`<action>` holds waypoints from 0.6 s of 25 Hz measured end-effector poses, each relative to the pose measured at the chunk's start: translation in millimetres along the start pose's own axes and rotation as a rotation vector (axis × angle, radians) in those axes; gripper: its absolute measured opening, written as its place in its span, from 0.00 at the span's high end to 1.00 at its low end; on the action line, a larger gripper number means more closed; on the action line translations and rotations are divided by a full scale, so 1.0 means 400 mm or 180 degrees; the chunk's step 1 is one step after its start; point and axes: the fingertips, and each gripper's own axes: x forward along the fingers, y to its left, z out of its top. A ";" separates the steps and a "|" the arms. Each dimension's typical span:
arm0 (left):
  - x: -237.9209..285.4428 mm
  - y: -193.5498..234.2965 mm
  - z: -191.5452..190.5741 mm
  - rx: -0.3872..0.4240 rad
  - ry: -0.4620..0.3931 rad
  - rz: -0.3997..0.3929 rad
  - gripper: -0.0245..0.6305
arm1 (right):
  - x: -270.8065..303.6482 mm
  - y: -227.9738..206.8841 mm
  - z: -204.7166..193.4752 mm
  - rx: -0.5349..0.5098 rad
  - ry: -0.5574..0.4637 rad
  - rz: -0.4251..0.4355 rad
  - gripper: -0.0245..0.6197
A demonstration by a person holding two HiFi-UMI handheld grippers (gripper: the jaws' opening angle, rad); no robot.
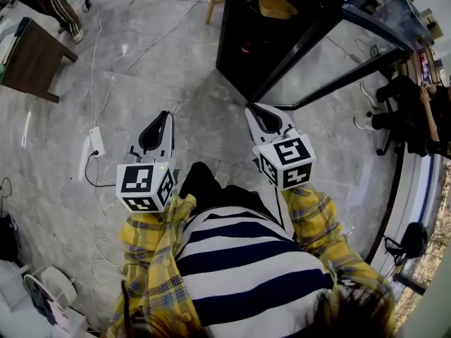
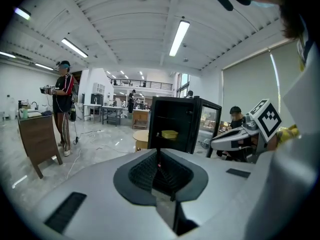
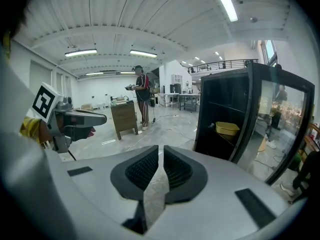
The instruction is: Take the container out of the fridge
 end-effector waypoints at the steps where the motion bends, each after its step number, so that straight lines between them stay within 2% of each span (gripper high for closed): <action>1: 0.007 0.006 0.001 -0.0012 -0.0001 0.0019 0.91 | 0.010 -0.007 0.002 -0.0033 0.0005 -0.0009 0.91; 9: 0.111 0.045 0.006 -0.0056 0.0005 -0.0014 0.91 | 0.100 -0.056 0.023 -0.0088 0.0053 -0.0063 0.91; 15: 0.202 0.107 0.030 -0.0067 -0.0019 -0.0069 0.91 | 0.190 -0.100 0.065 -0.0123 0.0067 -0.0210 0.91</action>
